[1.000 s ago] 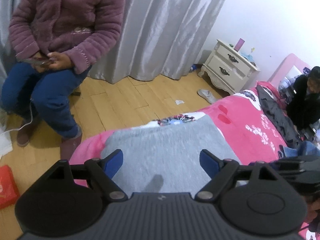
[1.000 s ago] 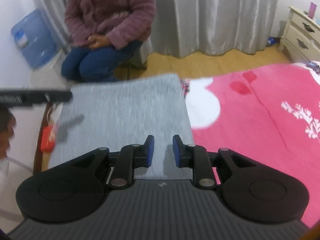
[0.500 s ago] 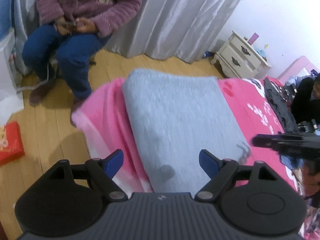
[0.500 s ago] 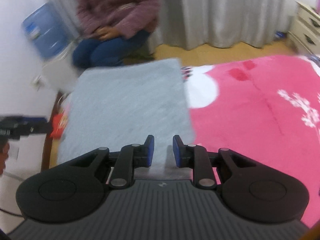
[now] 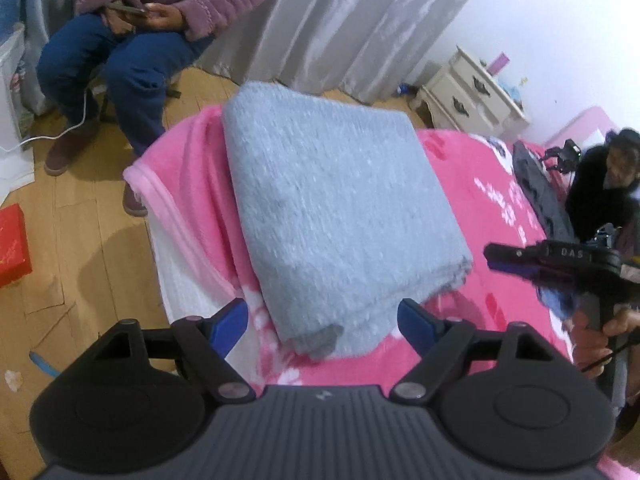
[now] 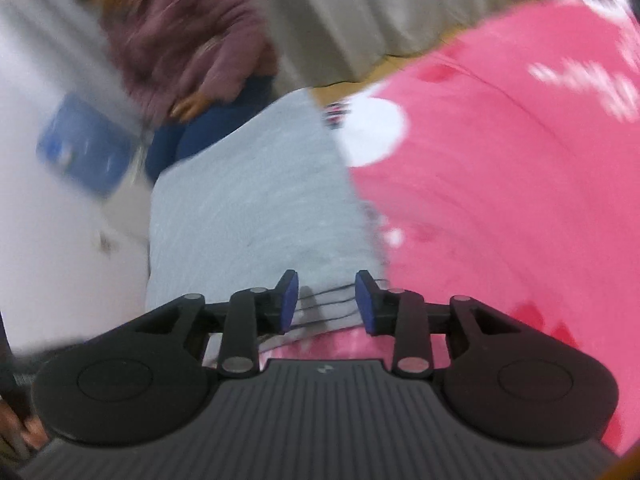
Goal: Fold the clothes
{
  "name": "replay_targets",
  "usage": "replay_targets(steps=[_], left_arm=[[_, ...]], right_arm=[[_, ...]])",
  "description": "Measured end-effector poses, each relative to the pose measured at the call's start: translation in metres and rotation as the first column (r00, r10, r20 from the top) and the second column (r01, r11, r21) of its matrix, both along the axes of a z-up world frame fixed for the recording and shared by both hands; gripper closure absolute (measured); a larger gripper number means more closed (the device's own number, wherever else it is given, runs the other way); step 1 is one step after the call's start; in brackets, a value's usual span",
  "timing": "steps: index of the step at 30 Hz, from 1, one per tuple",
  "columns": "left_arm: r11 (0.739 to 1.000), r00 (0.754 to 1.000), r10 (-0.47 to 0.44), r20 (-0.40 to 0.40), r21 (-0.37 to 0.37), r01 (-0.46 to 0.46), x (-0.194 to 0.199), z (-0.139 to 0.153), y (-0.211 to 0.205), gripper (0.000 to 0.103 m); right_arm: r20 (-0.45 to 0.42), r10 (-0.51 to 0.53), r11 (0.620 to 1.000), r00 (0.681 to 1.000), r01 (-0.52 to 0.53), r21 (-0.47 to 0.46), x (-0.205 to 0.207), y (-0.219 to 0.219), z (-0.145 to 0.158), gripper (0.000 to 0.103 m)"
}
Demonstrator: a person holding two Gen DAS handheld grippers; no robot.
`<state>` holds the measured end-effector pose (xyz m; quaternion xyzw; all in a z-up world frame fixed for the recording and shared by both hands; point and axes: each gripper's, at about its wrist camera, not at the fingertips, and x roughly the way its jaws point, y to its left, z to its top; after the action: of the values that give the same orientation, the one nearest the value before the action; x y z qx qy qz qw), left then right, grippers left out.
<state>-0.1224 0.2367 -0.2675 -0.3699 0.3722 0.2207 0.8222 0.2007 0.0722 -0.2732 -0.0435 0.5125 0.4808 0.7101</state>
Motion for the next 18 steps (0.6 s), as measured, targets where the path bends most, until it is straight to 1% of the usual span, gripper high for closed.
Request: replay_targets(steps=[2, 4, 5, 8, 11, 12, 13, 15, 16, 17, 18], left_arm=[[1.0, 1.0, 0.016, 0.008, -0.002, -0.016, 0.004, -0.002, 0.005, 0.02], [1.0, 0.999, 0.031, 0.017, -0.003, -0.031, 0.009, -0.004, 0.01, 0.02], [0.999, 0.999, 0.039, 0.021, -0.004, -0.039, 0.011, -0.005, 0.013, 0.02], [0.997, 0.998, 0.066, 0.016, -0.03, -0.066, 0.004, -0.009, 0.017, 0.02], [0.984, 0.985, 0.172, -0.002, -0.04, -0.172, -0.016, -0.016, 0.029, 0.021], [0.973, 0.973, 0.229, -0.011, -0.037, -0.229, -0.023, -0.019, 0.036, 0.022], [0.964, 0.966, 0.26, -0.015, -0.048, -0.26, -0.027, -0.023, 0.044, 0.023], [0.944, 0.947, 0.321, -0.025, -0.068, -0.321, -0.033, -0.031, 0.06, 0.031], [0.933, 0.936, 0.35, -0.03, -0.078, -0.352, -0.036, -0.034, 0.068, 0.033], [0.929, 0.933, 0.358, -0.036, -0.082, -0.36, -0.035, -0.038, 0.073, 0.037], [0.931, 0.935, 0.352, -0.036, -0.09, -0.353, -0.032, -0.041, 0.075, 0.041]], right_arm=[[-0.062, -0.058, 0.998, 0.996, 0.06, 0.026, 0.017, -0.005, -0.005, 0.068], [-0.124, -0.114, 0.992, 0.986, 0.121, 0.048, 0.034, -0.01, -0.009, 0.062], [-0.156, -0.141, 0.987, 0.978, 0.151, 0.058, 0.042, -0.013, -0.011, 0.062], [-0.139, -0.125, 0.988, 0.982, 0.136, 0.067, 0.039, -0.004, -0.006, 0.062], [-0.143, -0.11, 0.991, 0.984, 0.119, 0.061, 0.031, -0.002, -0.005, 0.062], [-0.144, -0.104, 0.992, 0.984, 0.114, 0.059, 0.028, -0.001, -0.005, 0.062], [-0.145, -0.099, 0.992, 0.984, 0.108, 0.057, 0.026, 0.0, -0.005, 0.062], [-0.148, -0.089, 0.994, 0.985, 0.097, 0.053, 0.02, 0.002, -0.004, 0.062], [-0.149, -0.083, 0.994, 0.985, 0.092, 0.051, 0.018, 0.002, -0.004, 0.062], [-0.15, -0.078, 0.995, 0.986, 0.086, 0.049, 0.015, 0.003, -0.004, 0.062], [-0.151, -0.073, 0.996, 0.986, 0.081, 0.047, 0.012, 0.004, -0.004, 0.062]])
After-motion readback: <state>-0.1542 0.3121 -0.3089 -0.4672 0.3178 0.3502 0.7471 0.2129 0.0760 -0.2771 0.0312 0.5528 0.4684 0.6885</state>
